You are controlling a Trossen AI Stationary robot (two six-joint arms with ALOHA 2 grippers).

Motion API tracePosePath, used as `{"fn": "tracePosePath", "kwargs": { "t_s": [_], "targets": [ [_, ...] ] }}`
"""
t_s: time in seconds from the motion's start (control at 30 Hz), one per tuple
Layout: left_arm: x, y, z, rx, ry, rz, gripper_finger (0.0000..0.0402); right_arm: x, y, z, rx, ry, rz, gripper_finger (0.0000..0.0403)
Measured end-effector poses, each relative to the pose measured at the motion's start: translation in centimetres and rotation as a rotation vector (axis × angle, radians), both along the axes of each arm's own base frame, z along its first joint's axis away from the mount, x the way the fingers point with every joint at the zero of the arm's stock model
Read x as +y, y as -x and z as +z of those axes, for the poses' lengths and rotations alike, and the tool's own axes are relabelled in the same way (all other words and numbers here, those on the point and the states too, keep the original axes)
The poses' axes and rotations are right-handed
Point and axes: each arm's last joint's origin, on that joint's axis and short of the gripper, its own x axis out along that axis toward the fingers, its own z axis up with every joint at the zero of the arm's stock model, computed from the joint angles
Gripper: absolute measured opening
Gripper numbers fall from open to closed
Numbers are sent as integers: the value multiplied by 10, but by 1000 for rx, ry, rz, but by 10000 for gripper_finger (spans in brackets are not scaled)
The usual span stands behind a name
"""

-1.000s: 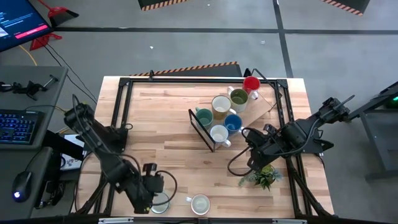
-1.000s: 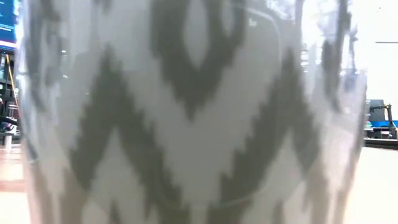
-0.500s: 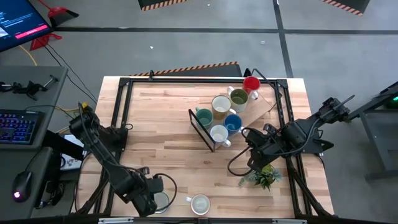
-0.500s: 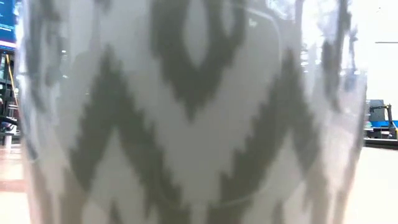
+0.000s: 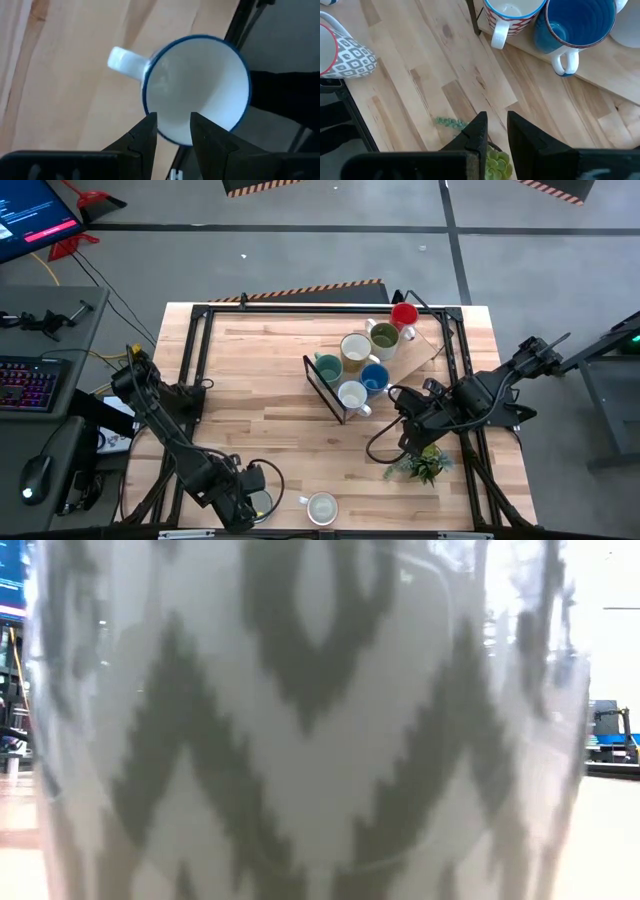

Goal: Place coffee mugs
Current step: Put the blue patterned mug on the shelf

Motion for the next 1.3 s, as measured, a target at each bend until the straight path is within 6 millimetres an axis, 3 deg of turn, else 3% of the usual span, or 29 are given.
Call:
{"fn": "tracePosePath", "kwargs": {
  "t_s": [0.43, 0.97, 1.13, 1.3],
  "targets": [
    [-2, -5, -16, 49, -37, 20, 109, 0, 0, 0, 4, 4, 3, 53],
    [-4, -7, -2, 17, -5, 28, 108, -1, 1, 0, 11, 24, 26, 53],
    [-4, -9, 10, -29, -34, 19, 108, -1, 1, 0, 12, 26, 19, 53],
    [2, -4, 10, 20, -97, 28, 108, -1, 1, 0, 11, 22, 15, 53]
  ]
}}
